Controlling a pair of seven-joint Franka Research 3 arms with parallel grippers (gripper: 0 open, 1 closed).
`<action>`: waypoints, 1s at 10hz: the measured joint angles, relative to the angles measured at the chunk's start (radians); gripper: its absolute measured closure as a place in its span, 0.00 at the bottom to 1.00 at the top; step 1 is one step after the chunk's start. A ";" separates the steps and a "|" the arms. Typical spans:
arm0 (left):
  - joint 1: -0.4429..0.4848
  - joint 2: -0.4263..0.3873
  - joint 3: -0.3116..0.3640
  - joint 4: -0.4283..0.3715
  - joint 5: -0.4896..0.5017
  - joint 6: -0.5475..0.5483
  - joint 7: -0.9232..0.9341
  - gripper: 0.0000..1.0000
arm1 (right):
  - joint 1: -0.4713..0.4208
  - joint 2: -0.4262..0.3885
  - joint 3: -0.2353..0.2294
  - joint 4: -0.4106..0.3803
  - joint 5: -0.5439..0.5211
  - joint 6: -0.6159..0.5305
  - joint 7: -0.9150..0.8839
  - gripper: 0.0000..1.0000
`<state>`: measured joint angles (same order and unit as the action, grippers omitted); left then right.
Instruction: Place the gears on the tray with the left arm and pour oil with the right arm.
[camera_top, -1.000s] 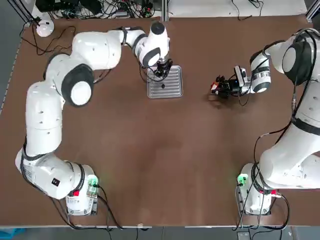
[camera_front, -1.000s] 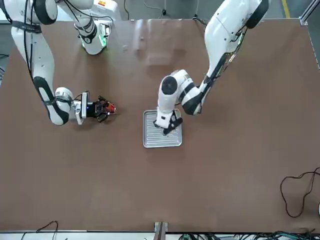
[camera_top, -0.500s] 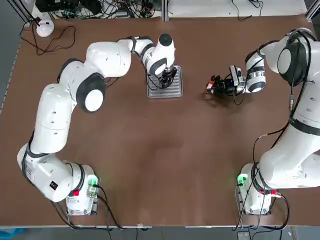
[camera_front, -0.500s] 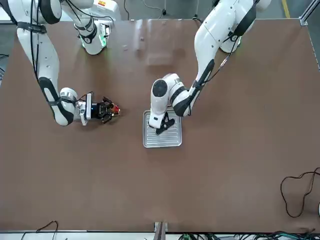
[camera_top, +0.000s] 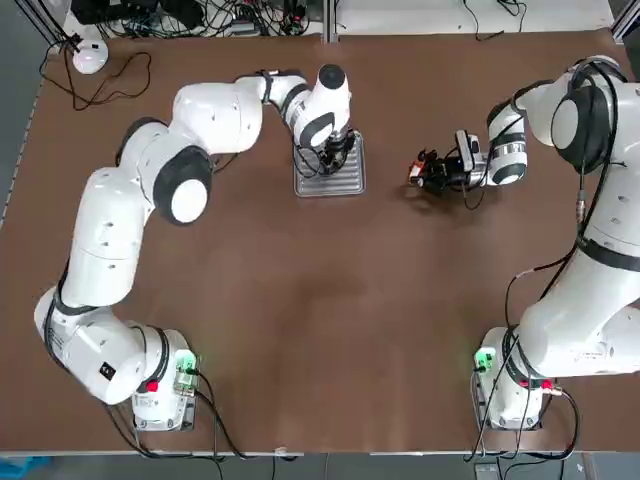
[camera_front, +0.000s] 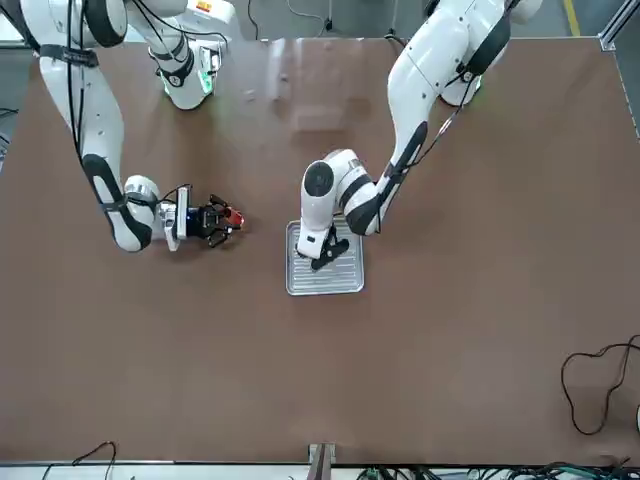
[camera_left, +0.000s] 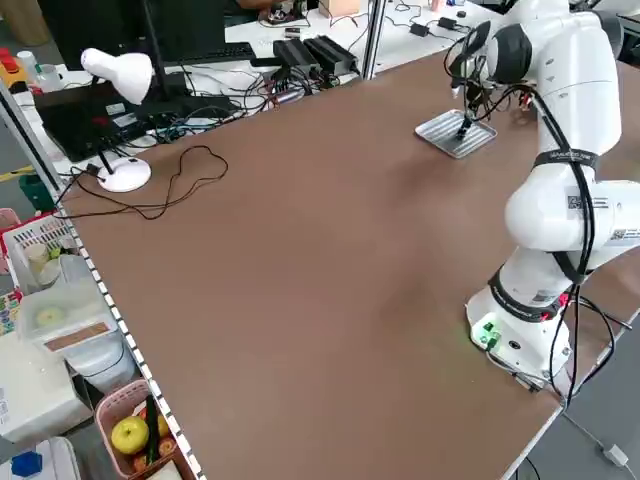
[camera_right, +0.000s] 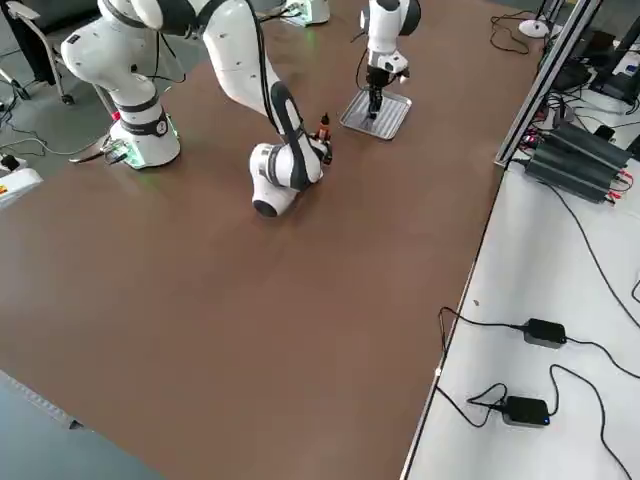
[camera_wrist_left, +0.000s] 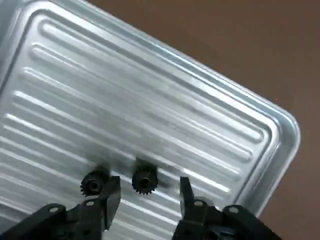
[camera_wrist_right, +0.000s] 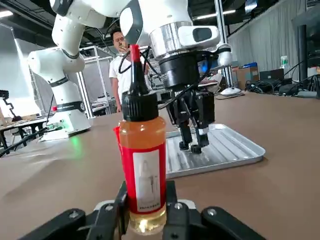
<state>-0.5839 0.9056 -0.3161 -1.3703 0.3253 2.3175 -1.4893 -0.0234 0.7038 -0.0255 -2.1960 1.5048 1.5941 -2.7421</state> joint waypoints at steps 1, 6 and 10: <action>0.008 -0.019 0.000 0.010 0.000 -0.021 -0.001 0.29 | 0.005 0.000 0.000 0.000 0.005 0.000 0.002 0.69; 0.147 -0.252 0.009 0.034 -0.003 -0.207 0.002 0.15 | 0.085 -0.021 0.001 -0.020 0.109 0.011 0.031 0.69; 0.424 -0.408 0.001 0.028 -0.039 -0.376 0.233 0.08 | 0.194 -0.059 0.045 -0.054 0.282 0.116 0.049 0.69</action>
<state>-0.1603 0.4971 -0.3150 -1.3427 0.2867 1.9413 -1.2565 0.1708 0.6444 0.0195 -2.2502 1.7864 1.7104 -2.6934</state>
